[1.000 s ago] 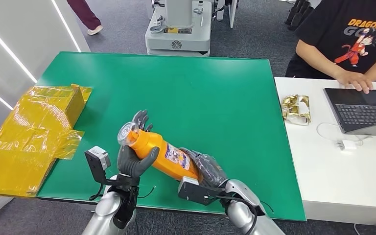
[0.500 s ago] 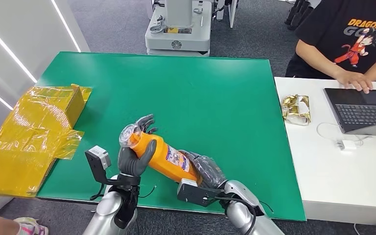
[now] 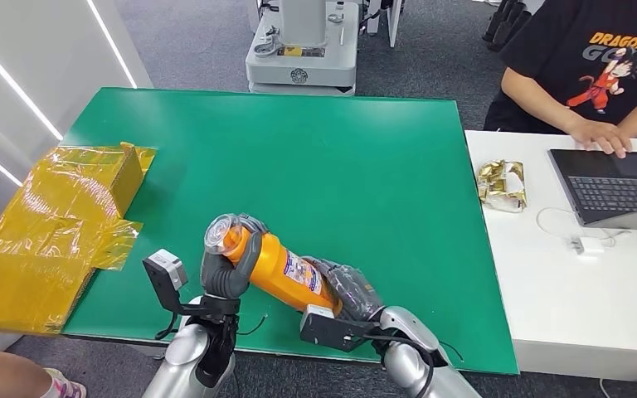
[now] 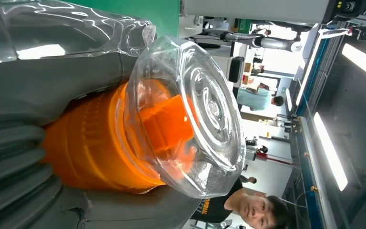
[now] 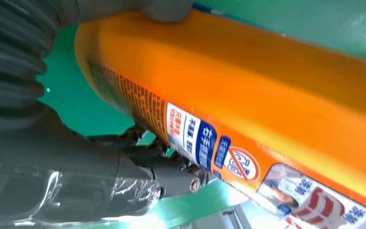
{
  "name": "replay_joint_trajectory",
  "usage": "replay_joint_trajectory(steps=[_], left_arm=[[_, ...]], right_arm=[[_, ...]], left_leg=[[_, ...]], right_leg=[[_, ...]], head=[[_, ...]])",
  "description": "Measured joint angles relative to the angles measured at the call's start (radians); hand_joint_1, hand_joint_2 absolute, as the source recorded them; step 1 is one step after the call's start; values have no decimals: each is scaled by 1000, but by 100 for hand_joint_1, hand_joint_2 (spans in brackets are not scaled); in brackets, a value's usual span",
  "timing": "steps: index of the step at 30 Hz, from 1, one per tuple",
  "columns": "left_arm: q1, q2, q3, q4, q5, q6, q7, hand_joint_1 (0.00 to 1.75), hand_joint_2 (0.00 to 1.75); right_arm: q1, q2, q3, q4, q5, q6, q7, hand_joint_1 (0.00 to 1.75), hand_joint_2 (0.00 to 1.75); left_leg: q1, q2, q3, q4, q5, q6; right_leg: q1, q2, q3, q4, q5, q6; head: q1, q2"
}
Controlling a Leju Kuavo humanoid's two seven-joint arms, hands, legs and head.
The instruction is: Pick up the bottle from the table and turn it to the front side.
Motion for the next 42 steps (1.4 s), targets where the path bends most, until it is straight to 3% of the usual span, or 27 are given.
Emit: replay_joint_trajectory(steps=[1, 2, 16, 23, 30, 35, 42], left_arm=[[0, 0, 0, 0, 0, 0, -1, 175, 175], [0, 0, 0, 0, -2, 0, -2, 175, 175], [5, 2, 19, 0, -11, 32, -8, 175, 175], [3, 8, 47, -23, -55, 91, -35, 175, 175], [-42, 42, 78, -59, -137, 218, -73, 175, 175], [-95, 105, 92, -75, -238, 281, -92, 175, 175], [-222, 247, 98, -58, -504, 457, -108, 175, 175]], right_arm=[[0, 0, 0, 0, -2, -3, -2, 3, 175], [0, 0, 0, 0, -4, -7, -6, 0, 175], [6, 20, -23, -42, -49, -72, -25, 0, 175], [46, 22, -38, -116, -100, -125, -64, 0, 175], [94, 24, -42, -197, -158, -163, -106, 0, 175], [142, 25, -42, -257, -220, -200, -149, 0, 175], [193, 25, -41, -337, -269, -232, -152, 0, 175]], left_leg=[[0, 0, 0, 0, 0, 0], [0, 0, 0, 0, 0, 0], [0, 0, 0, 0, 0, 0], [0, 0, 0, 0, 0, 0], [0, 0, 0, 0, 0, 0], [0, 0, 0, 0, 0, 0], [1, 2, 1, 0, 1, -1]], right_leg=[[0, 0, 0, 0, 0, 0], [0, 0, 0, 0, 0, 0], [0, 0, 0, 0, 0, 0], [0, 0, 0, 0, 0, 0], [0, 0, 0, 0, 0, 0], [0, 0, 0, 0, 0, 0], [0, 2, -1, 1, 0, -1]], head=[[0, 0], [0, 0], [0, 0], [0, 0], [0, 0], [0, 0], [0, 0]])
